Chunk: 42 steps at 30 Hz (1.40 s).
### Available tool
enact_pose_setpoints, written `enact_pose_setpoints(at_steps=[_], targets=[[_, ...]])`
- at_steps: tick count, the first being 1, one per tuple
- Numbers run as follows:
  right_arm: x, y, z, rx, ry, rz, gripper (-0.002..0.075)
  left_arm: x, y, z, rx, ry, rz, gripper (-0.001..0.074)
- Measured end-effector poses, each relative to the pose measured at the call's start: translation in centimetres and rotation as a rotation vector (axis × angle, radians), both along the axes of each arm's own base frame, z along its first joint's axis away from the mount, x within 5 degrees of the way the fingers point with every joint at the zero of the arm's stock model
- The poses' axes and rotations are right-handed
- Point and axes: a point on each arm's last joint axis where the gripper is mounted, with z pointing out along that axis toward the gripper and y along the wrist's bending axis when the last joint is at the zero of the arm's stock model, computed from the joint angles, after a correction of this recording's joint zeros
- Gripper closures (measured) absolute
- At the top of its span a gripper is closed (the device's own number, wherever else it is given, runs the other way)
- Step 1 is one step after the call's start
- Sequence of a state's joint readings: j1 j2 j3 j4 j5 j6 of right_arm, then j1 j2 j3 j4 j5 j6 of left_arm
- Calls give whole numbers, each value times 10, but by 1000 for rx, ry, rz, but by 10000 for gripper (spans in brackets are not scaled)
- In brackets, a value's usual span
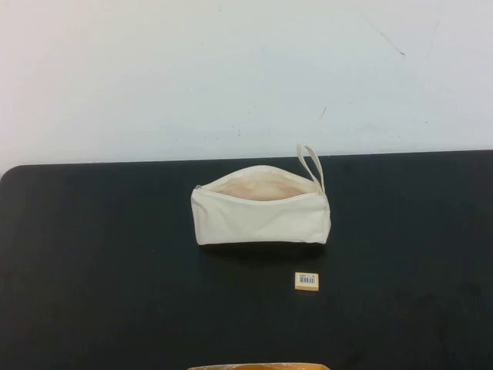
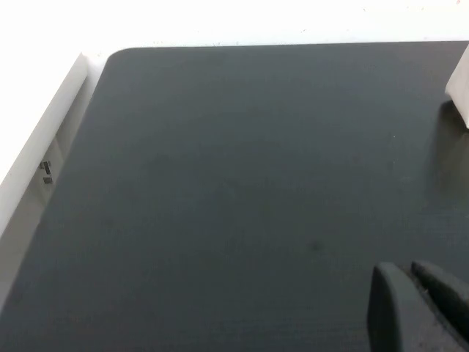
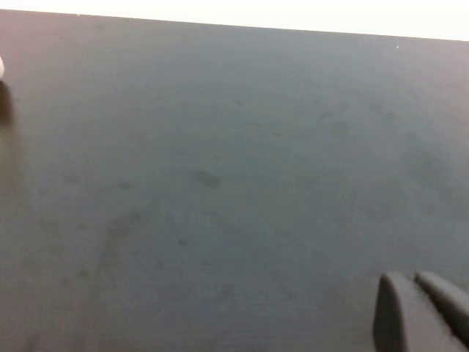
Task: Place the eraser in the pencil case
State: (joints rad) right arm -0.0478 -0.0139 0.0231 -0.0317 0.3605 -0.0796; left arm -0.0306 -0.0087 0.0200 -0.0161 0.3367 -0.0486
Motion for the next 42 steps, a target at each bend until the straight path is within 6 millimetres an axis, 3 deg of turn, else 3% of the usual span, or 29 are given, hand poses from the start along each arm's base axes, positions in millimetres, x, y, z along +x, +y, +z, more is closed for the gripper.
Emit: enact_pose_setpoints(at_steps=[42], targets=[[1,0,1,-9,-22,0,727,0,0,0,0,0,0,736]])
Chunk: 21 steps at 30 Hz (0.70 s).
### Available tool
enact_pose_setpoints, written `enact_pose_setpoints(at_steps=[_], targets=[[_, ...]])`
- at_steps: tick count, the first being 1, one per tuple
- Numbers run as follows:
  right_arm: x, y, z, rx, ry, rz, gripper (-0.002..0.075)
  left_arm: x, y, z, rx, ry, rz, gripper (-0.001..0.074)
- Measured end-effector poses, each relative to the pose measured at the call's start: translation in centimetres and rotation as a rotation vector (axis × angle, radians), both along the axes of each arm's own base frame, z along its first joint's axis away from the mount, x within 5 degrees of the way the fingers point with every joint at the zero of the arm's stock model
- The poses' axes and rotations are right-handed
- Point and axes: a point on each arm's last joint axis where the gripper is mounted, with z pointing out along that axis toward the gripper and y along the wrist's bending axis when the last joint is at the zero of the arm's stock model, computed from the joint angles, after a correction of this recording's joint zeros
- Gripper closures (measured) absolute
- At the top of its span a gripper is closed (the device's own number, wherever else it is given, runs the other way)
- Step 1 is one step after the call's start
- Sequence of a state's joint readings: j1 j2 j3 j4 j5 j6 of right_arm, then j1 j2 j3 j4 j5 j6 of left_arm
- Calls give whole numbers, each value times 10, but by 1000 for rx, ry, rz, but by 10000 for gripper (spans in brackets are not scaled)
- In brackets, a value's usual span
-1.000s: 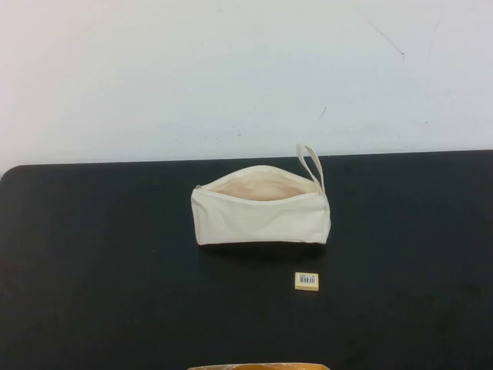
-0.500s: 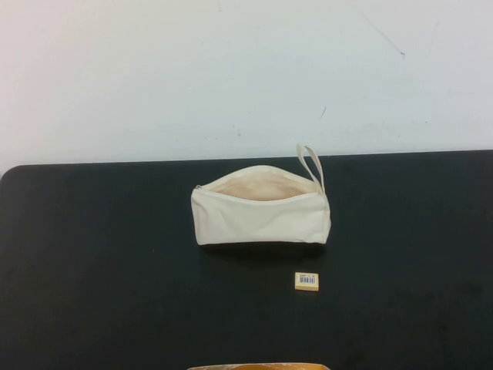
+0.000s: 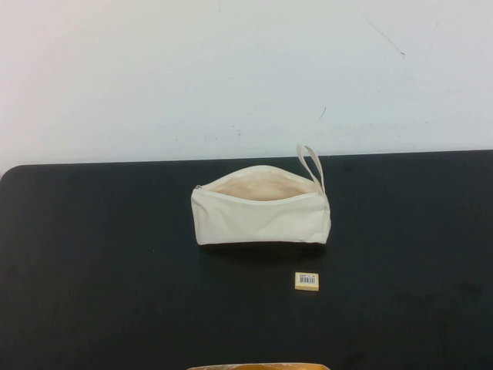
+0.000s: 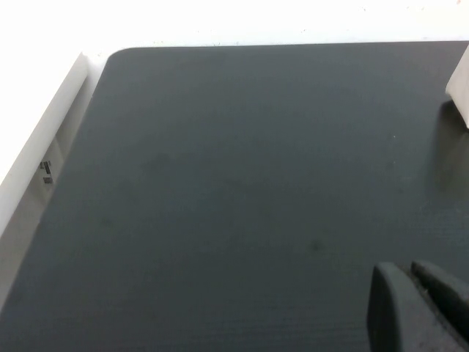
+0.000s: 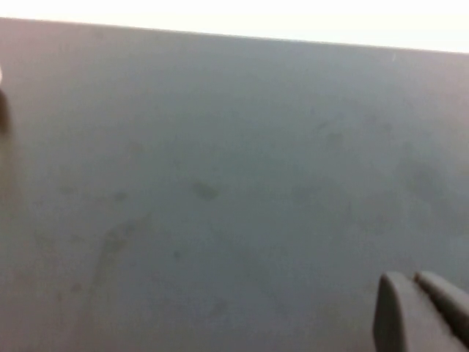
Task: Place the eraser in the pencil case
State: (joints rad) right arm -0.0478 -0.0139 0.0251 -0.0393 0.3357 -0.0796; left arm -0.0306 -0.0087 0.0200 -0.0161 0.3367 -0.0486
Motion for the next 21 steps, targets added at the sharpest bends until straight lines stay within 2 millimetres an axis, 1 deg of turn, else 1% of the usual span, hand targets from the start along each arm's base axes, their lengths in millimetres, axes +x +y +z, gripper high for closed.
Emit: enact_pose_setpoints(at_steps=[2,4,9,11,14,17,19,21], targets=[[2,0,4,-13,-55,1,727,0,0,0,0,0,0,736],[4,0,13,-28,-155,4,727,0,0,0,0,0,0,736],[3,1,47,-52,-537,19,727,0,0,0,0,0,0,736],[-1,2,61,-58,-695,25,727,0,0,0,0,0,0,736],[-8,4,76,-64,-875,33,727,0,0,0,0,0,0,736],[-16,5,86,-25,-1015,48,727,0,0,0,0,0,0,736],[-21,5,92,47,-1109,72,727,0,0,0,0,0,0,736],[-22,5,94,65,-1118,78,727,0,0,0,0,0,0,736]])
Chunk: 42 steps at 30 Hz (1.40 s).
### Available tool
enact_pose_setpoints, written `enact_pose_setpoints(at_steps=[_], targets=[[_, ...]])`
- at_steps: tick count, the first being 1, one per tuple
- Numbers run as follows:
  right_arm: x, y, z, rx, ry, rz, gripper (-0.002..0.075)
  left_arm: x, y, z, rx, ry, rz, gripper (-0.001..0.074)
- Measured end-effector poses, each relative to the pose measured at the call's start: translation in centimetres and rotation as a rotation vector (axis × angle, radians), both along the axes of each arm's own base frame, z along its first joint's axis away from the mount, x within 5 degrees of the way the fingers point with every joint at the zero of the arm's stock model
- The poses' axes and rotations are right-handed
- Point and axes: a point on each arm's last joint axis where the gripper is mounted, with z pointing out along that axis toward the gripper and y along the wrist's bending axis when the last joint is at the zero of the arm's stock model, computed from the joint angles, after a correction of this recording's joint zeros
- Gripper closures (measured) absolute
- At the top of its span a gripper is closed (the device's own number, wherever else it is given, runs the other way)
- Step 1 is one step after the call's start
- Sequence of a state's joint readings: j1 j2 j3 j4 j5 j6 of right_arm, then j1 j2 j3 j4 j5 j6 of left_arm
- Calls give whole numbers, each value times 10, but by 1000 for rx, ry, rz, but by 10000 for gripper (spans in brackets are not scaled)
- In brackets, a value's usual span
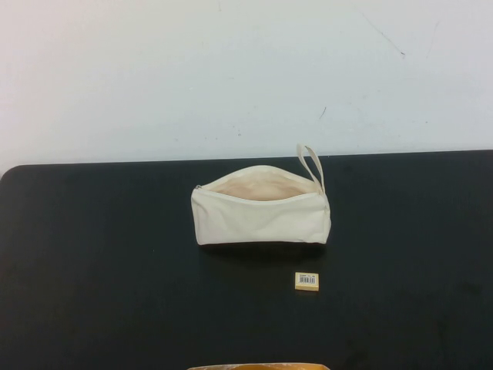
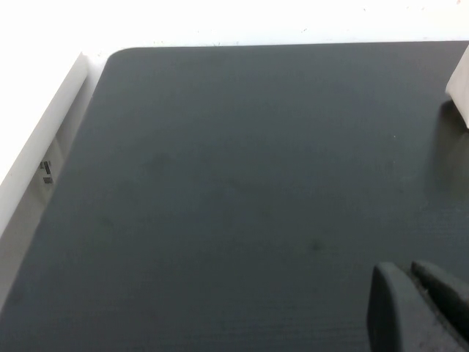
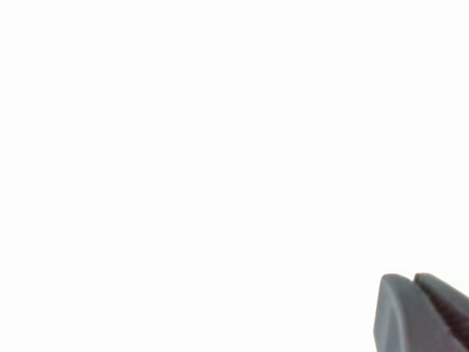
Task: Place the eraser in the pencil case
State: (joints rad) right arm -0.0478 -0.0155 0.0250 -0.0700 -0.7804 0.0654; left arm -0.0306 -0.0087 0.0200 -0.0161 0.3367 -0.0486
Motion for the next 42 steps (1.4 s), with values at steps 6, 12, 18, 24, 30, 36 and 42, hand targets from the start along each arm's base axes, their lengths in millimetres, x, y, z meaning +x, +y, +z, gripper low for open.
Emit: enact_pose_setpoints(at_steps=[6,12,18,24,30,36,42], targets=[[-6,-1,44,14,147,-15,727,0,0,0,0,0,0,736],[-7,-4,97,0,442,-71,727,0,0,0,0,0,0,736],[28,-8,109,-6,975,-98,727,0,0,0,0,0,0,736],[52,-6,93,24,1341,-44,727,0,0,0,0,0,0,736],[74,-6,70,-24,1536,-30,727,0,0,0,0,0,0,736],[111,4,49,-213,1722,100,726,0,0,0,0,0,0,736],[155,30,36,-403,1834,245,654,0,0,0,0,0,0,736]])
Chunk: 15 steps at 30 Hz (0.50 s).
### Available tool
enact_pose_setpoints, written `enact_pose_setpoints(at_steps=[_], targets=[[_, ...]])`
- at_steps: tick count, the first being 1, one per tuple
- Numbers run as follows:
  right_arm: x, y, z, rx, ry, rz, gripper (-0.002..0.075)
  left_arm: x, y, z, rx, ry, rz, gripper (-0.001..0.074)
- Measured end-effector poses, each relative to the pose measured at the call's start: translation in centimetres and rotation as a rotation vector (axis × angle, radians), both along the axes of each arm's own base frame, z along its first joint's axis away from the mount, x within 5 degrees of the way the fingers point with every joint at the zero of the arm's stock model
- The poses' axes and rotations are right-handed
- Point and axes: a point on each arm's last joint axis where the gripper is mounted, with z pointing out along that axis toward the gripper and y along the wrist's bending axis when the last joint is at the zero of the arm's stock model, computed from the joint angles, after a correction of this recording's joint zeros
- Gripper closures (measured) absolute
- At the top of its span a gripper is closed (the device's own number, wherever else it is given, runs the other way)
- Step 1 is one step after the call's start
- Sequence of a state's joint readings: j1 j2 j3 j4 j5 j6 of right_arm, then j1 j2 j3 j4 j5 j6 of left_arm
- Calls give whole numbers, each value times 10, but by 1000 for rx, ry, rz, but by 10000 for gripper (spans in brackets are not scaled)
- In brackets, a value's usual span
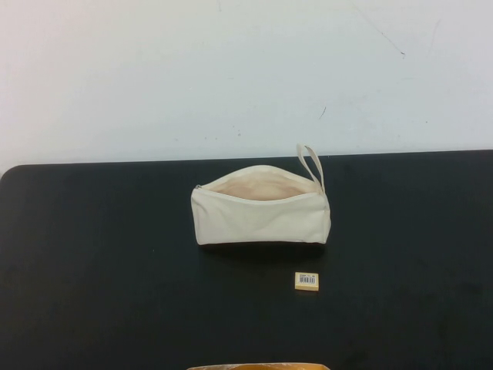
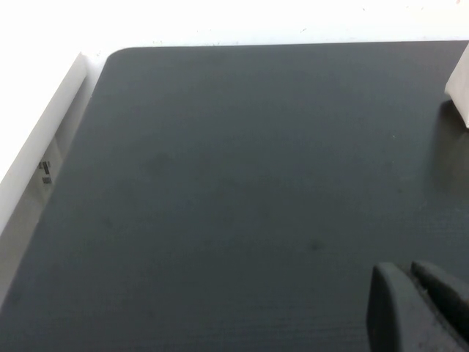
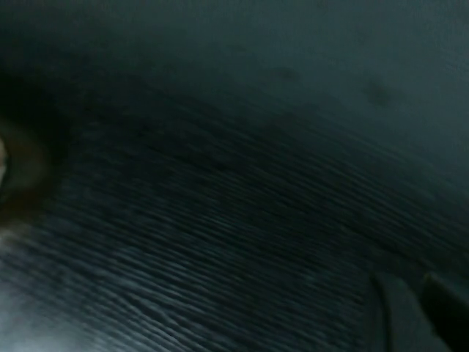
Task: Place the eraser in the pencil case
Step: Pick up the eraser from the table
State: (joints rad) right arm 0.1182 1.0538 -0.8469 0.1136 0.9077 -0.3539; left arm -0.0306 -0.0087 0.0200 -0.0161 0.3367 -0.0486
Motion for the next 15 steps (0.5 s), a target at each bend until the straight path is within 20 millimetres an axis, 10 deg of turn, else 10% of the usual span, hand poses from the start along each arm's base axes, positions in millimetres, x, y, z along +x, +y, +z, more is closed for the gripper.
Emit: enact_pose_setpoints(at_steps=[15], targets=[[97,132,-59,-125,27,590,367,0,0,0,0,0,0,736]])
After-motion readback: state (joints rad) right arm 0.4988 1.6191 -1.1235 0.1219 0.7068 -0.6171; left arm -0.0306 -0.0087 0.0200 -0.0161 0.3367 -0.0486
